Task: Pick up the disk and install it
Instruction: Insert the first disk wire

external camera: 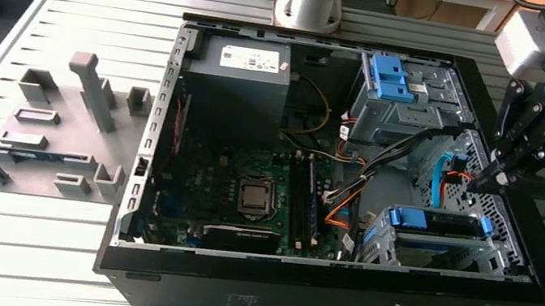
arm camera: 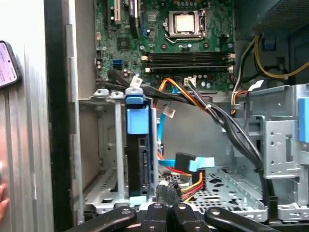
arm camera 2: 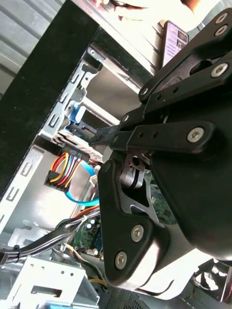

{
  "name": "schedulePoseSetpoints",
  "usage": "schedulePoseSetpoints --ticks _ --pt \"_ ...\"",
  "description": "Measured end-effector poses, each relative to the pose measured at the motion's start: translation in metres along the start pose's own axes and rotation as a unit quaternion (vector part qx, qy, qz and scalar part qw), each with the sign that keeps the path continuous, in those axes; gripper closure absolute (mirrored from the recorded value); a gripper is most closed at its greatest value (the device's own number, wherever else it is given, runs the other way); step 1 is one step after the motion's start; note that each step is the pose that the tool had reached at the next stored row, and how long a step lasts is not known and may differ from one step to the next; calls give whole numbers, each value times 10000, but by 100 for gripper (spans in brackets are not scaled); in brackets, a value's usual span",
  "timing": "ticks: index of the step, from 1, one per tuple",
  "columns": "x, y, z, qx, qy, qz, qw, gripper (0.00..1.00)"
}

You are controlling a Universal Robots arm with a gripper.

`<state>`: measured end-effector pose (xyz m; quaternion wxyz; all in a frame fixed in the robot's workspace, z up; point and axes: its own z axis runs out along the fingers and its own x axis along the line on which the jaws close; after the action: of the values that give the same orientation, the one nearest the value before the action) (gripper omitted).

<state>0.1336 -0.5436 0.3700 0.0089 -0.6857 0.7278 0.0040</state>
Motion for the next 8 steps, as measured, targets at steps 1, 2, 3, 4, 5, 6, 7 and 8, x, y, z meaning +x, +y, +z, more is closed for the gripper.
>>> schedulePoseSetpoints --ticks 1,2,3,4,5,6,7,8 --pt "-38 2 3 -1 7 0 10000 89" --pt "-56 4 7 -2 23 0 10000 89" --pt "-80 5 11 -3 70 0 10000 89" --pt "-97 5 15 -3 128 -1 9999 89" --pt "-105 6 18 0 185 -1 9998 89" --pt "-111 6 20 4 253 -2 9997 89" --pt "-112 6 22 5 279 -2 9996 89" --pt "-114 6 24 6 291 -2 9996 89"
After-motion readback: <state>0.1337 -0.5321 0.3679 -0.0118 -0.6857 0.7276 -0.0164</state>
